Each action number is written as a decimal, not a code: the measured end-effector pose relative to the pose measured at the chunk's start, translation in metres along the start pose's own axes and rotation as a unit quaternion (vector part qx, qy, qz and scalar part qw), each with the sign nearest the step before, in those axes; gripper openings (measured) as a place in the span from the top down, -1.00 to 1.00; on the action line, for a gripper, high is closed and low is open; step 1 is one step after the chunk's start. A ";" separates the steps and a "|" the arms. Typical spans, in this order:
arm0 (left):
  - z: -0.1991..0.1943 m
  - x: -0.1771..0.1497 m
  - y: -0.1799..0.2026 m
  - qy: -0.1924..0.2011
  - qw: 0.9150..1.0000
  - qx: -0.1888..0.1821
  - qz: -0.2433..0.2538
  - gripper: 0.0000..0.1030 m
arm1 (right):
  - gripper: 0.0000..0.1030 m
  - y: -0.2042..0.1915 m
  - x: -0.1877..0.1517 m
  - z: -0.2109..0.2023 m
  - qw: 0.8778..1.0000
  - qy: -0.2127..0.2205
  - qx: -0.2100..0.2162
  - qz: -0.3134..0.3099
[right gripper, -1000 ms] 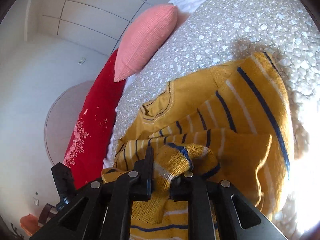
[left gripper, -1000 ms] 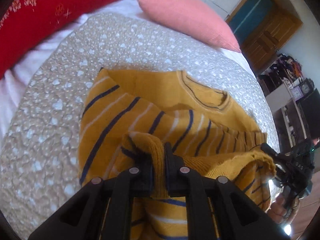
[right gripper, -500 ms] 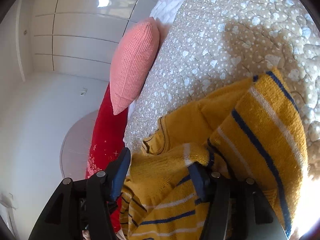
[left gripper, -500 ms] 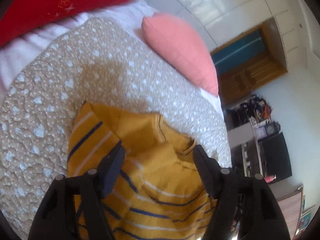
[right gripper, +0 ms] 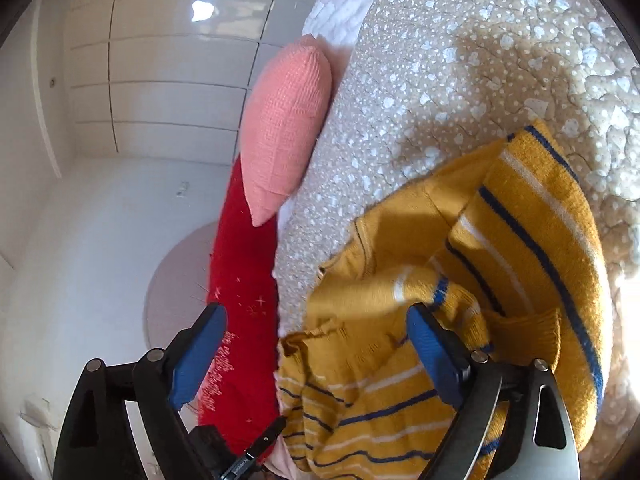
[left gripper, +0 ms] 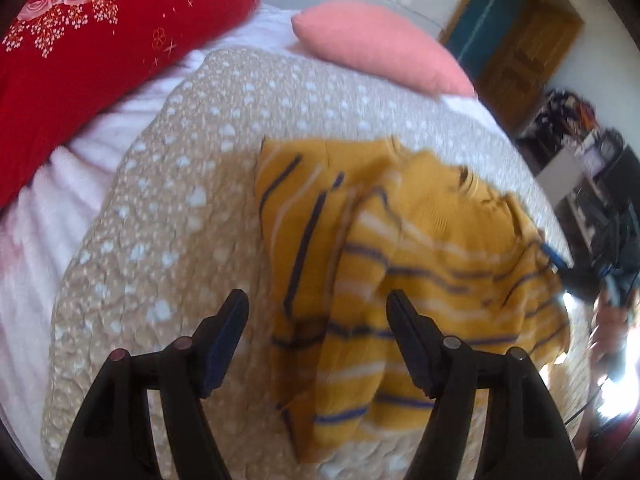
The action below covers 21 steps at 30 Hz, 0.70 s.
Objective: Fold small clothes
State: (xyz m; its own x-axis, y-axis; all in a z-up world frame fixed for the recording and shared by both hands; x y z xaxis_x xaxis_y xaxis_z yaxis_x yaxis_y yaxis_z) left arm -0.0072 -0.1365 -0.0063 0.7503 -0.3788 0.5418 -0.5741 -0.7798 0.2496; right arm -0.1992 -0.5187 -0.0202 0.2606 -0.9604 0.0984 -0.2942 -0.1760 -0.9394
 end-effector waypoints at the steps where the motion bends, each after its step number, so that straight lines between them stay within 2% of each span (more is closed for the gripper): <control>1: 0.003 -0.009 -0.003 -0.008 1.000 0.015 0.006 -0.36 | -0.84 -0.001 -0.005 -0.001 1.000 -0.009 0.001 -0.005; 3: 0.006 -0.015 -0.011 -0.011 0.999 0.034 0.015 -0.03 | -0.84 -0.005 -0.017 -0.004 1.000 -0.023 -0.002 -0.021; 4: 0.006 -0.016 -0.019 -0.014 0.999 0.034 0.011 0.24 | -0.84 -0.006 -0.023 -0.005 0.999 -0.030 -0.003 -0.027; 5: 0.006 -0.015 -0.025 -0.014 0.999 0.033 0.002 0.33 | -0.84 -0.009 -0.031 -0.005 0.999 -0.040 -0.009 -0.036; 8: 0.000 -0.012 -0.045 0.019 0.998 0.053 -0.020 0.34 | -0.81 -0.021 -0.054 0.000 0.995 -0.067 -0.034 -0.073; 9: -0.001 -0.014 -0.049 0.029 0.998 0.047 -0.024 0.34 | -0.76 -0.027 -0.062 0.004 0.992 -0.075 -0.045 -0.090; 11: -0.001 -0.023 -0.052 0.042 0.998 0.035 -0.035 0.33 | -0.34 -0.041 -0.078 0.020 0.985 -0.089 -0.066 -0.130; 12: 0.002 -0.029 -0.053 0.051 0.998 0.031 -0.038 0.33 | -0.21 -0.049 -0.087 0.030 0.980 -0.099 -0.077 -0.153; 13: 0.004 -0.036 -0.054 0.060 0.997 0.028 -0.039 0.33 | 0.00 -0.058 -0.096 0.042 0.974 -0.107 -0.090 -0.180; 14: 0.004 -0.042 -0.055 0.076 0.996 0.026 -0.037 0.33 | 0.11 -0.067 -0.107 0.057 0.964 -0.118 -0.104 -0.213; 17: -0.004 -0.045 -0.057 0.099 0.994 0.007 -0.046 0.33 | 0.18 -0.084 -0.143 0.112 0.931 -0.162 -0.146 -0.294; 20: -0.003 -0.045 -0.066 0.094 0.993 -0.024 -0.064 0.34 | 0.31 -0.089 -0.171 0.172 0.880 -0.179 -0.221 -0.381; 21: -0.004 -0.044 -0.069 0.091 0.993 -0.034 -0.070 0.34 | 0.31 -0.092 -0.177 0.191 0.868 -0.183 -0.232 -0.399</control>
Point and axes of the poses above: each gripper's, at about its wrist camera, not at the fingertips, and z roughly the way its jaws point, y to its right, x to its top, the point moved 2 cm from there along z, roughly the way its jaws point, and after that the axes turned 2 degrees about y, right-handed, at the moved point
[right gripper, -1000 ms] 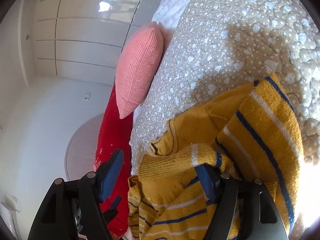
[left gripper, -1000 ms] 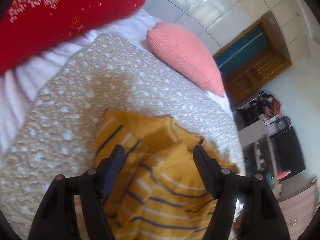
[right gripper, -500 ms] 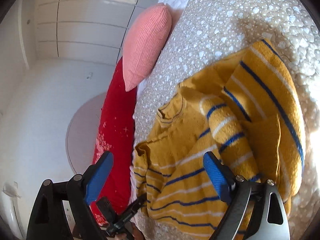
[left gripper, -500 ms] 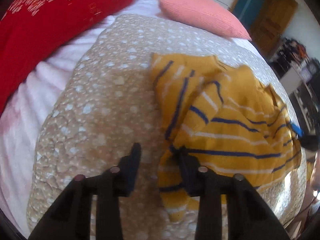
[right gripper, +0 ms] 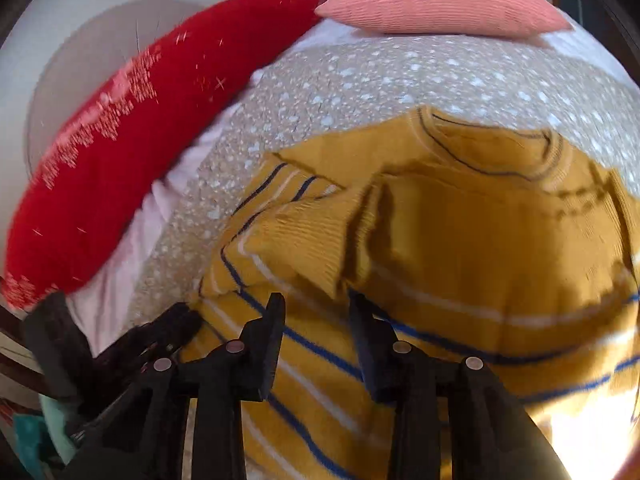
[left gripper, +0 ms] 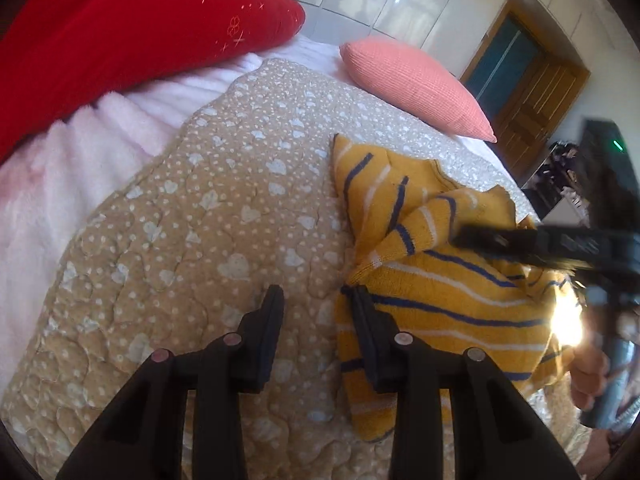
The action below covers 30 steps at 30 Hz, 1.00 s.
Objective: Fold small clothes
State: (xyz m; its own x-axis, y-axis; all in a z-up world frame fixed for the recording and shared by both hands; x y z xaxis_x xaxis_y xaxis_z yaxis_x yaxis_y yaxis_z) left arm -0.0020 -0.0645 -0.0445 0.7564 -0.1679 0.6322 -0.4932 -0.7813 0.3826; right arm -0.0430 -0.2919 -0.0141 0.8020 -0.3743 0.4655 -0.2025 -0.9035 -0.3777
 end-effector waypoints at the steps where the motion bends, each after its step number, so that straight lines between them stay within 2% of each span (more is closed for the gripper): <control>1: 0.001 0.001 -0.002 -0.003 1.000 -0.006 -0.004 0.34 | 0.31 -0.008 0.008 0.010 1.000 -0.001 -0.006 -0.012; 4: 0.003 0.003 -0.005 -0.011 1.000 -0.018 -0.016 0.33 | 0.27 -0.027 0.040 0.036 0.999 0.009 -0.018 -0.031; 8: -0.002 0.004 -0.006 -0.016 0.999 -0.038 -0.024 0.33 | 0.25 -0.036 0.070 0.078 0.998 -0.028 -0.042 -0.032; 10: -0.009 0.004 -0.009 -0.016 0.998 -0.052 -0.033 0.30 | 0.18 -0.041 0.077 0.087 0.997 -0.029 -0.057 -0.037; 13: -0.023 0.004 -0.018 0.002 0.997 -0.061 -0.050 0.17 | 0.14 -0.051 0.084 0.082 0.997 -0.003 -0.060 -0.042; 15: -0.030 0.004 -0.026 0.011 0.996 -0.059 -0.065 0.10 | 0.12 -0.062 0.088 0.064 0.997 0.036 -0.047 -0.056; 17: -0.034 0.005 -0.034 0.014 0.995 -0.056 -0.081 0.10 | -0.10 -0.069 0.089 0.045 0.995 0.061 -0.040 -0.062; 19: -0.040 0.007 -0.046 0.021 0.993 -0.052 -0.102 0.10 | -0.13 -0.074 0.086 0.037 0.995 0.063 -0.049 -0.061; 21: -0.045 0.010 -0.057 0.034 0.991 -0.048 -0.120 0.08 | -0.13 -0.074 0.071 0.031 0.995 0.048 -0.068 -0.058; 23: -0.052 0.011 -0.071 0.046 0.988 -0.041 -0.144 -0.01 | -0.13 -0.081 0.048 0.023 0.995 0.034 -0.048 -0.075; 26: -0.054 0.013 -0.088 0.048 0.983 -0.034 -0.173 -0.02 | -0.13 -0.098 -0.005 0.008 0.992 0.014 -0.006 -0.123; 28: -0.055 0.013 -0.096 0.047 0.980 -0.035 -0.189 -0.02 | -0.13 -0.113 -0.037 0.001 0.984 0.007 -0.003 -0.180; 30: -0.056 0.013 -0.101 0.049 0.979 -0.031 -0.195 -0.02 | -0.13 -0.131 -0.066 0.000 0.968 0.010 -0.015 -0.248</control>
Point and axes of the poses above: each gripper's, at about its wrist camera, not at the fingertips, and z roughly the way its jaws point, y to its right, x to its top, the point moved 2 cm from there along z, roughly the way its jaws point, and after that the axes turned 2 degrees about y, right-handed, at the moved point
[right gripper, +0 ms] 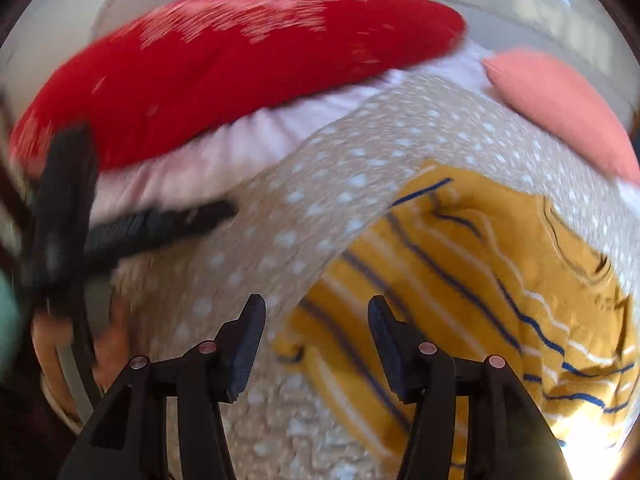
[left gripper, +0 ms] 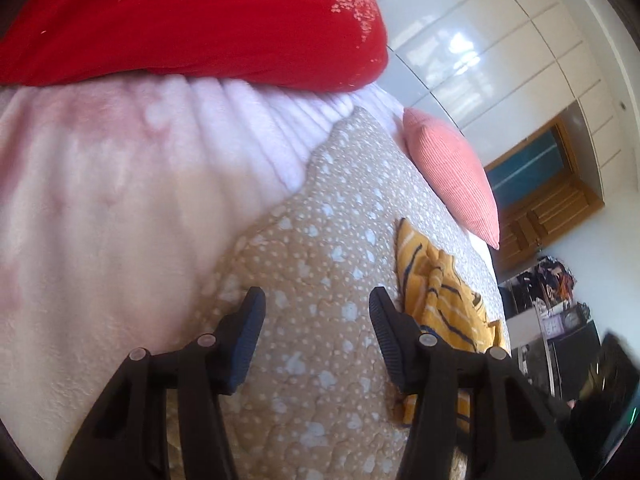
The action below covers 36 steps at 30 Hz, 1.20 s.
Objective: Fold small clothes
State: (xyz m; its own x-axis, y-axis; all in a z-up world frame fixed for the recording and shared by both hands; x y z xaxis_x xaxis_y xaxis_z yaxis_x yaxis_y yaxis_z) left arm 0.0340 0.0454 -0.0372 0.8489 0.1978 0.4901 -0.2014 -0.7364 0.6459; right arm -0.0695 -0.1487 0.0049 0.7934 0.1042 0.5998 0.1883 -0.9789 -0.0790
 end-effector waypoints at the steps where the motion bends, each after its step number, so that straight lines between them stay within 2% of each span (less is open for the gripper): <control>1: -0.002 0.001 -0.001 0.003 1.000 0.003 -0.001 -0.02 | -0.13 -0.012 -0.006 0.001 1.000 -0.002 -0.006 -0.028; 3: -0.004 0.001 -0.002 0.008 1.000 0.013 0.005 -0.02 | -0.12 -0.033 -0.018 0.007 0.997 -0.009 -0.018 -0.070; 4: -0.008 0.001 -0.002 0.013 1.000 0.019 0.009 -0.03 | -0.06 -0.039 -0.023 0.012 0.996 -0.014 -0.031 -0.089; 5: -0.011 0.000 -0.003 0.017 1.000 0.022 0.011 -0.03 | 0.11 -0.043 -0.027 0.021 0.992 -0.019 -0.061 -0.113; 6: -0.014 0.000 -0.003 0.021 0.999 0.025 0.011 -0.03 | 0.40 -0.045 -0.030 0.031 0.986 -0.028 -0.096 -0.135; 7: -0.017 0.001 -0.006 0.026 0.999 0.027 0.010 -0.03 | 0.83 -0.046 -0.034 0.040 0.981 -0.041 -0.123 -0.144; 8: -0.020 0.002 -0.008 0.030 0.999 0.027 0.007 -0.03 | 0.85 -0.042 -0.032 0.044 0.983 -0.047 -0.124 -0.129; 10: -0.026 0.004 -0.013 0.035 0.999 0.025 -0.004 -0.03 | 0.87 -0.029 -0.019 0.033 0.994 -0.034 -0.085 -0.053; 12: -0.028 0.006 -0.017 0.037 0.999 0.016 -0.014 -0.03 | 0.86 -0.018 -0.005 0.011 0.999 -0.002 -0.007 0.039; 13: -0.029 0.006 -0.020 0.039 0.999 0.014 -0.019 -0.03 | 0.86 -0.013 0.001 0.000 0.996 0.016 0.030 0.077; 16: -0.028 0.005 -0.020 0.038 0.999 0.015 -0.020 -0.03 | 0.68 -0.003 0.006 -0.010 0.986 0.030 0.096 0.132; 17: -0.028 0.004 -0.019 0.036 0.999 0.014 -0.018 -0.03 | 0.43 0.001 0.003 -0.009 0.982 0.027 0.113 0.148; 18: -0.028 0.003 -0.017 0.035 0.999 0.015 -0.014 -0.03 | 0.30 0.003 -0.002 -0.006 0.981 0.022 0.112 0.158; 19: -0.028 0.001 -0.014 0.036 0.999 0.017 -0.007 -0.03 | 0.22 0.006 -0.006 -0.007 0.982 0.022 0.098 0.161; 23: -0.028 -0.004 -0.001 0.041 0.999 0.016 0.017 -0.12 | 0.22 0.029 -0.026 -0.030 0.981 0.045 0.054 0.179; 25: -0.027 -0.008 0.009 0.041 0.999 0.003 0.028 -0.15 | 0.22 0.058 -0.036 -0.043 0.979 0.054 0.013 0.197; 27: -0.024 -0.013 0.025 0.034 0.998 -0.017 0.049 -0.20 | 0.23 0.093 -0.051 -0.062 0.976 0.052 -0.053 0.205; 30: -0.020 -0.028 0.061 0.023 0.993 -0.043 0.104 -0.22 | 0.22 0.143 -0.082 -0.099 0.962 0.052 -0.120 0.240; 33: -0.009 -0.051 0.104 0.007 0.984 -0.063 0.168 -0.23 | 0.22 0.179 -0.106 -0.132 0.946 0.059 -0.177 0.265; 36: 0.011 -0.071 0.129 -0.016 0.976 -0.062 0.208 -0.23 | 0.22 0.200 -0.111 -0.139 0.940 0.062 -0.190 0.275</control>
Point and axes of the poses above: each gripper's, at about its wrist camera, not at the fingertips, and z roughly the way its jaws point, y to its right, x to its top, the point moved 2 cm from there along z, roughly the way its jaws point, and after that the axes turned 2 degrees about y, right-handed, at the moved point
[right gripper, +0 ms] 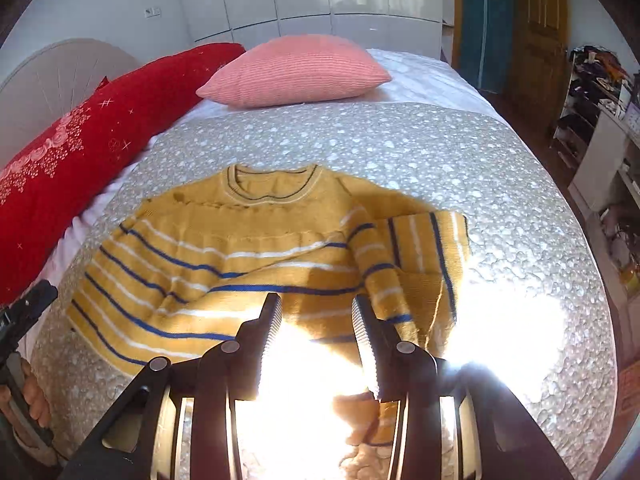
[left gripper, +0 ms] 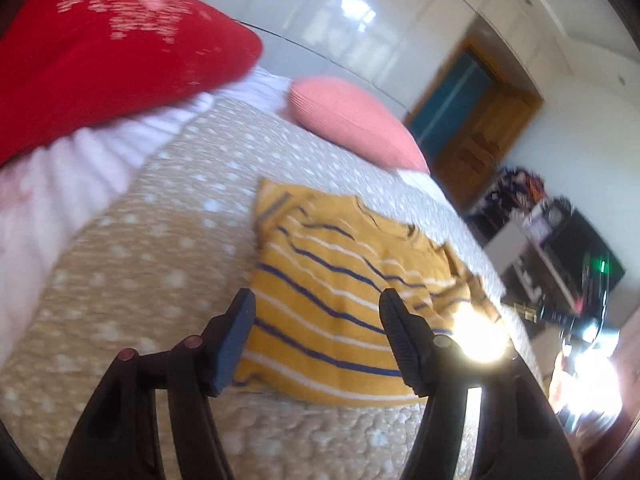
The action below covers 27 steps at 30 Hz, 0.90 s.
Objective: Fold small clothes
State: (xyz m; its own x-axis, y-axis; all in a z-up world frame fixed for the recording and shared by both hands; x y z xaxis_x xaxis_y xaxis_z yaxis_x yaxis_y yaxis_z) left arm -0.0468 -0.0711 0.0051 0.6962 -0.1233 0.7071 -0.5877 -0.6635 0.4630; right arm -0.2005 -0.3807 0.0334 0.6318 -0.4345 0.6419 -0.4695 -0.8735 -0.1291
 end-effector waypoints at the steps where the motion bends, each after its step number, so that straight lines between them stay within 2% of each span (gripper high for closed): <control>1: 0.014 -0.004 0.007 -0.013 1.000 0.019 0.012 -0.23 | 0.22 0.000 0.005 0.006 1.000 -0.003 0.009 0.001; 4: 0.045 -0.015 0.007 -0.054 0.995 0.083 0.028 -0.23 | 0.23 -0.006 0.026 0.036 0.997 -0.029 0.064 0.030; 6: 0.054 -0.021 0.003 -0.065 0.992 0.101 0.034 -0.23 | 0.23 -0.008 0.039 0.069 0.996 -0.048 0.066 0.048; 8: 0.054 -0.023 0.005 -0.058 0.992 0.105 0.049 -0.23 | 0.23 0.000 0.049 0.109 0.996 -0.076 0.026 0.038; 11: 0.056 -0.025 0.003 -0.059 0.991 0.106 0.054 -0.23 | 0.33 0.041 0.058 0.141 0.990 -0.099 -0.092 0.033; 13: 0.059 -0.023 0.003 -0.060 0.991 0.111 0.053 -0.23 | 0.29 0.065 0.069 0.130 0.988 -0.071 -0.122 0.067; 15: 0.061 -0.022 0.005 -0.061 0.990 0.115 0.055 -0.24 | 0.05 0.076 0.078 0.105 0.988 -0.030 -0.126 0.088; 16: 0.060 -0.023 0.006 -0.061 0.989 0.118 0.058 -0.25 | -0.13 0.080 0.079 0.092 0.989 -0.015 -0.117 0.091; 18: 0.058 -0.024 0.007 -0.059 0.989 0.120 0.060 -0.25 | -0.19 0.086 0.078 0.069 0.990 -0.001 -0.099 0.096; 22: 0.058 -0.023 0.006 -0.058 0.990 0.117 0.054 -0.25 | -0.21 0.093 0.046 0.019 0.993 0.009 -0.040 0.109; 27: 0.057 -0.024 0.007 -0.057 0.989 0.121 0.056 -0.25 | -0.25 0.087 -0.034 -0.028 0.996 -0.004 0.014 0.090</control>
State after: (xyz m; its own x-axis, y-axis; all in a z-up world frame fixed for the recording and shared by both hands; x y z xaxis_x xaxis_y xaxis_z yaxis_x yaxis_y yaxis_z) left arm -0.0437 -0.1150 -0.0394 0.6824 -0.2790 0.6757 -0.5575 -0.7965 0.2342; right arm -0.2798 -0.4364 0.0214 0.5443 -0.5860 0.6003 -0.5580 -0.7872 -0.2625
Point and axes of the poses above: each gripper's, at about its wrist camera, not at the fingertips, and z roughly the way its jaws point, y to its right, x to its top, the point moved 2 cm from there along z, roughly the way its jaws point, and after that the axes turned 2 degrees about y, right-handed, at the moved point
